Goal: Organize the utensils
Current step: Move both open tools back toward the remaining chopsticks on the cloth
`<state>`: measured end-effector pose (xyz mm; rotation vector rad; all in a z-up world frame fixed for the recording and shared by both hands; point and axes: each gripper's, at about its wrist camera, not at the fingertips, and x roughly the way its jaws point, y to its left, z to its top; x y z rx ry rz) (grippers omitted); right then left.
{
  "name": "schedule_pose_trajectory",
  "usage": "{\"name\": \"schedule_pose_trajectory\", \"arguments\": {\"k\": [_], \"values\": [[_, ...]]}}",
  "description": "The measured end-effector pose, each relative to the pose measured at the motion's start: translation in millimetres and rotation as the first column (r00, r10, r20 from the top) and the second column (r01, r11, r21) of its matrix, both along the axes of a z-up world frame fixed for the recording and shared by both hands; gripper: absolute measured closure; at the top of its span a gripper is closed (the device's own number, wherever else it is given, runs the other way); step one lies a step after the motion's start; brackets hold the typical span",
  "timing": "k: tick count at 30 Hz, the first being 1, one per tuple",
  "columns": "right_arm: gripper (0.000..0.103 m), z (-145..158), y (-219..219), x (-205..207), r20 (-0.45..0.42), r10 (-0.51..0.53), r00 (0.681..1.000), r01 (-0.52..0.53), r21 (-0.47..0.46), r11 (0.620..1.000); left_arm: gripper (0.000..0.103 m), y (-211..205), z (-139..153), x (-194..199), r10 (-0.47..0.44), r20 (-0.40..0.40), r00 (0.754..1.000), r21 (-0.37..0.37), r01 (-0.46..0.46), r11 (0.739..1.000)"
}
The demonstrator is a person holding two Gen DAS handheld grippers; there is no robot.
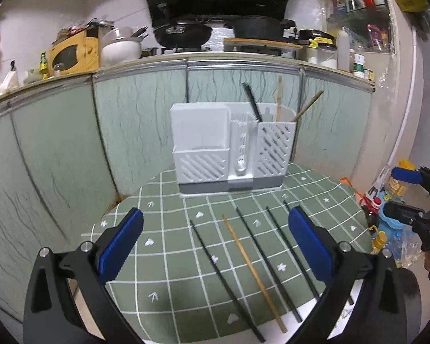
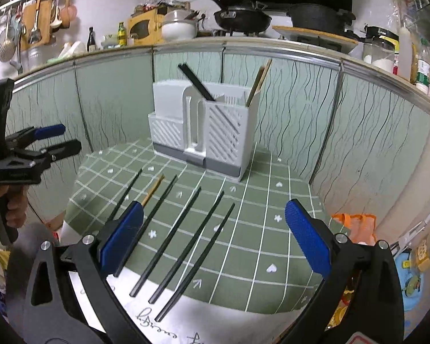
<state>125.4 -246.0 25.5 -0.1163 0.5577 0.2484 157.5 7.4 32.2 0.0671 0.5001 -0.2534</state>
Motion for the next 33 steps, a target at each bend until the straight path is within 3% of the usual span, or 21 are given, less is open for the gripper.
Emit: {"name": "schedule_pose_trajectory", "arguments": {"k": [8,21,33], "values": [[0.008,-23.6,-0.7,-7.9,-0.019,-0.030,0.999,0.030,-0.010,1.000,0.004,11.9,-28.1,-12.6,0.049,-0.002,0.999,0.035,-0.049,0.998],[0.008,-49.0,0.5,-21.4,-0.024,-0.094,0.995,0.093,-0.017,0.995,0.004,-4.7,-66.8,-39.1,0.075,-0.015,0.997,0.083,-0.073,0.994],[0.011,-74.5,7.1,-32.7,-0.062,-0.142,0.988,0.140,-0.046,0.989,0.004,-10.1,-92.5,-47.0,0.102,-0.055,0.993,0.081,-0.097,0.992]]}}
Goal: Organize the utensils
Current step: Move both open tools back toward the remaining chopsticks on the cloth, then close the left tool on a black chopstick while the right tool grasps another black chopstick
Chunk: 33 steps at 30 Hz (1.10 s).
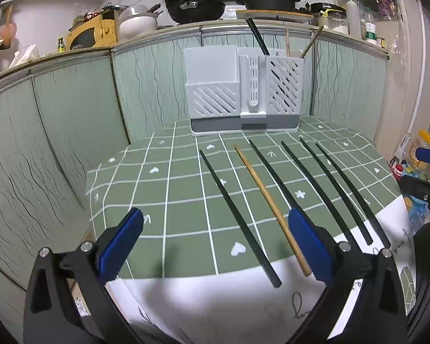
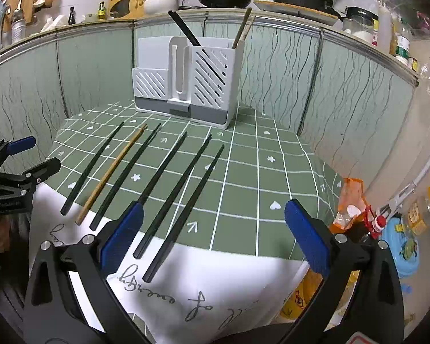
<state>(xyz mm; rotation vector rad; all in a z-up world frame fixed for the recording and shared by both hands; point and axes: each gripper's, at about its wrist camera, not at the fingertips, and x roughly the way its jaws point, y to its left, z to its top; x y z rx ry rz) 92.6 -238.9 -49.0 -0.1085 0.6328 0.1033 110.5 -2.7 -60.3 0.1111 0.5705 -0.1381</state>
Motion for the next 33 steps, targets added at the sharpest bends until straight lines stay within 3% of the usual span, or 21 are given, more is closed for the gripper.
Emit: {"name": "schedule_pose_trajectory", "arguments": {"k": [6,9,13,19,23,28,33], "values": [[0.024,-15.9,2.0,3.5,-0.054,-0.017,0.998,0.019,0.029,0.999,0.005,-1.5,-15.4,-1.2,0.028,-0.036,0.999,-0.015,-0.028,0.999],[0.033,-23.9,4.7,5.2,-0.075,-0.015,0.997,0.018,0.037,0.999,0.013,-2.9,-21.4,0.2,0.035,-0.061,0.998,-0.021,-0.036,0.999],[0.045,-30.9,7.4,7.8,-0.091,-0.020,0.996,0.025,0.053,0.998,0.014,-8.8,-26.5,1.7,0.042,-0.074,0.996,-0.013,-0.043,0.999],[0.059,-41.5,12.1,11.0,-0.118,-0.011,0.993,0.021,0.086,0.996,0.031,-18.8,-34.5,7.0,0.024,-0.107,0.994,-0.019,-0.026,0.999],[0.066,-46.8,16.0,13.5,-0.129,-0.008,0.992,0.021,0.096,0.995,0.051,-24.8,-40.1,9.4,0.016,-0.132,0.991,-0.010,-0.017,1.000],[0.075,-52.2,21.3,16.4,-0.138,-0.006,0.990,0.020,0.100,0.995,0.055,-30.4,-44.4,11.1,0.022,-0.134,0.991,0.011,-0.021,1.000],[0.082,-57.1,26.6,20.6,-0.133,-0.039,0.990,0.052,0.091,0.995,0.076,-32.2,-44.3,13.5,0.033,-0.132,0.991,0.026,-0.029,0.999]]}}
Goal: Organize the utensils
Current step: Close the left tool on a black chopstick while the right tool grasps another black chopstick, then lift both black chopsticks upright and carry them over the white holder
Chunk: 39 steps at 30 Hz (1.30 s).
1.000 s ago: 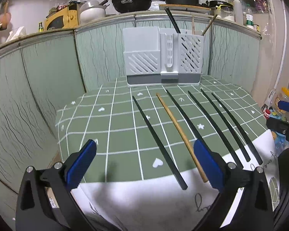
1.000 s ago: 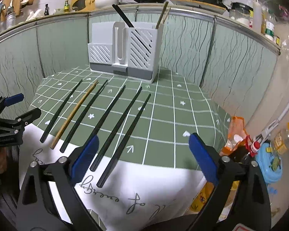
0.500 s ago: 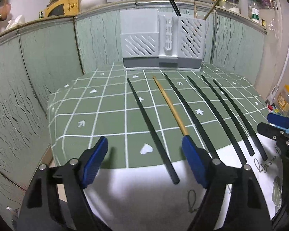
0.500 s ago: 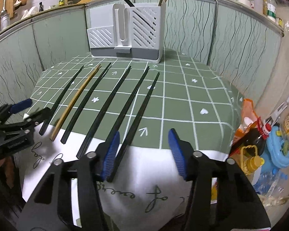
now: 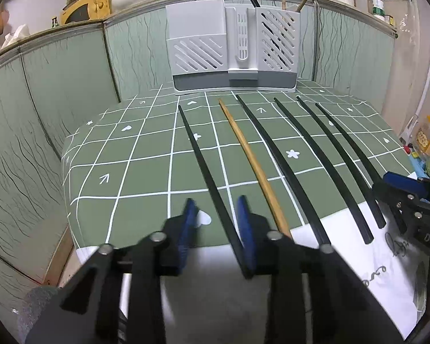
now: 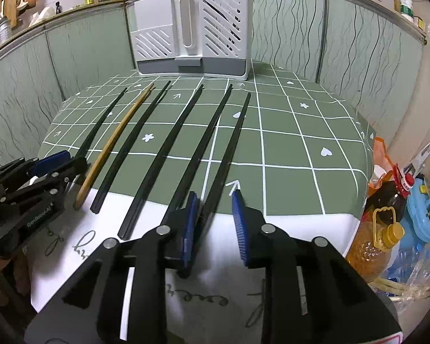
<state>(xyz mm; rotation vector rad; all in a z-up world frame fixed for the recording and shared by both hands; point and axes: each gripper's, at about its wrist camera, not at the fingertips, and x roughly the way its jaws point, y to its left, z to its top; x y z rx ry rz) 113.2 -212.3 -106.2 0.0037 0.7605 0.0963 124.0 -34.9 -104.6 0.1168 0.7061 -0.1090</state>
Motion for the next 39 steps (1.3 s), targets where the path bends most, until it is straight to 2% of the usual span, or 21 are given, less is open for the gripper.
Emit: {"name": "schedule_pose_trajectory", "arguments": {"k": [4,8,14,27,39], "values": [[0.087,-0.9,0.8,2.4,0.005,-0.036,0.999,0.036,0.002,0.999,0.081,-0.1,0.2,1.9,0.011,-0.002,1.000,0.011,-0.011,1.000],[0.092,-1.4,-2.0,3.4,0.018,-0.073,0.997,0.073,-0.001,0.997,0.091,3.1,0.5,3.8,0.036,-0.004,0.999,0.016,-0.035,0.999],[0.097,-1.3,-9.9,3.8,0.017,-0.106,0.994,0.106,0.010,0.994,0.095,4.9,-0.6,2.5,0.043,0.006,0.999,0.015,-0.043,0.999],[0.097,10.2,-24.5,-0.3,0.025,-0.106,0.994,0.105,0.043,0.994,0.095,23.6,10.1,2.9,0.032,0.003,0.999,-0.047,-0.031,0.998],[0.097,39.9,-33.8,-8.1,0.082,-0.082,0.993,0.077,0.062,0.995,0.095,38.5,44.5,-3.1,0.010,0.058,0.998,-0.088,-0.005,0.996]]}}
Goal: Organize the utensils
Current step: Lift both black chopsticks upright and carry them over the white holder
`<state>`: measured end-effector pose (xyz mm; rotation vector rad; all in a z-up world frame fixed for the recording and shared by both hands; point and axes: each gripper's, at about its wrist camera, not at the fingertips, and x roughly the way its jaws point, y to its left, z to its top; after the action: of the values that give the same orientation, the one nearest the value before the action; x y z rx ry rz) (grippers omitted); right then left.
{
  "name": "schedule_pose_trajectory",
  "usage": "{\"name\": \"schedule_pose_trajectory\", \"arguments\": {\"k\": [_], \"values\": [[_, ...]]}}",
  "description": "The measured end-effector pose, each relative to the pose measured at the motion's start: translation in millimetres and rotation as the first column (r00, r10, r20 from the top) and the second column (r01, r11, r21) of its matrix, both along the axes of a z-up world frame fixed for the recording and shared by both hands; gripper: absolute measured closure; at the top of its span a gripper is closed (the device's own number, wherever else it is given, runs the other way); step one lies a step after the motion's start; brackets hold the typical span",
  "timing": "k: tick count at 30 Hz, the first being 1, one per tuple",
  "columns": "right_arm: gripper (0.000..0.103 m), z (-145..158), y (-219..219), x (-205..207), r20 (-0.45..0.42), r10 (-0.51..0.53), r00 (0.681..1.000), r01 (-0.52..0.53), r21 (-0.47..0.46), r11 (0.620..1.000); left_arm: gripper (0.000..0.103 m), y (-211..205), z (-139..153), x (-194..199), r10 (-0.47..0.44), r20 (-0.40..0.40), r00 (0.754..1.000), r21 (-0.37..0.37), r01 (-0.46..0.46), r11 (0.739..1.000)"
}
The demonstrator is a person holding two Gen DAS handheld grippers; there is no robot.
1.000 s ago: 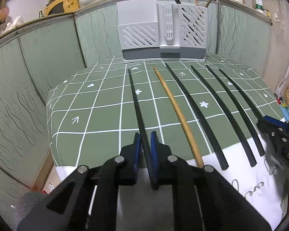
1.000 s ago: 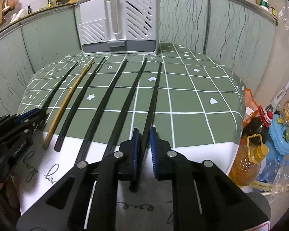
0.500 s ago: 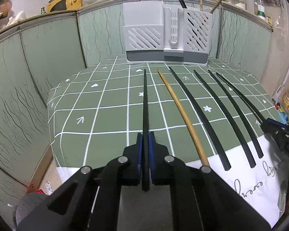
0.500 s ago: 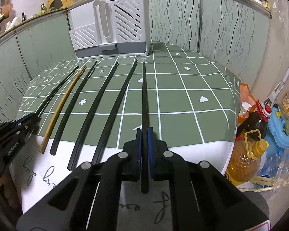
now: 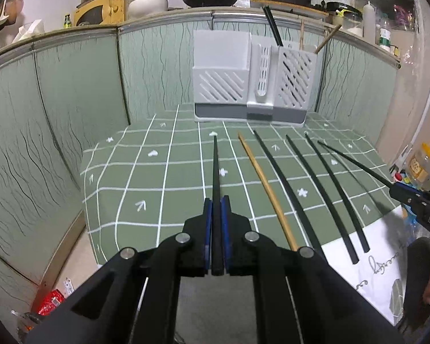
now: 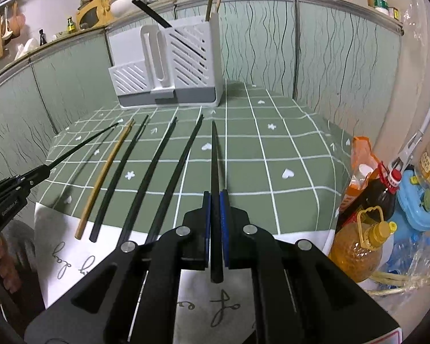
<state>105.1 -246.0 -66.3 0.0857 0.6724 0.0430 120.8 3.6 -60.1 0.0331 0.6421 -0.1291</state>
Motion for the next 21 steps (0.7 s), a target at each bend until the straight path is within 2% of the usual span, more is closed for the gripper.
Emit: {"name": "schedule_pose_trajectory", "arguments": {"k": [21], "values": [[0.097,74.6,-8.2,-6.6,0.139,0.024,0.990,-0.026,0.011,1.000,0.095,14.9,79.9,-8.6,-0.055,0.113,0.992,-0.031,0.059,0.998]]}}
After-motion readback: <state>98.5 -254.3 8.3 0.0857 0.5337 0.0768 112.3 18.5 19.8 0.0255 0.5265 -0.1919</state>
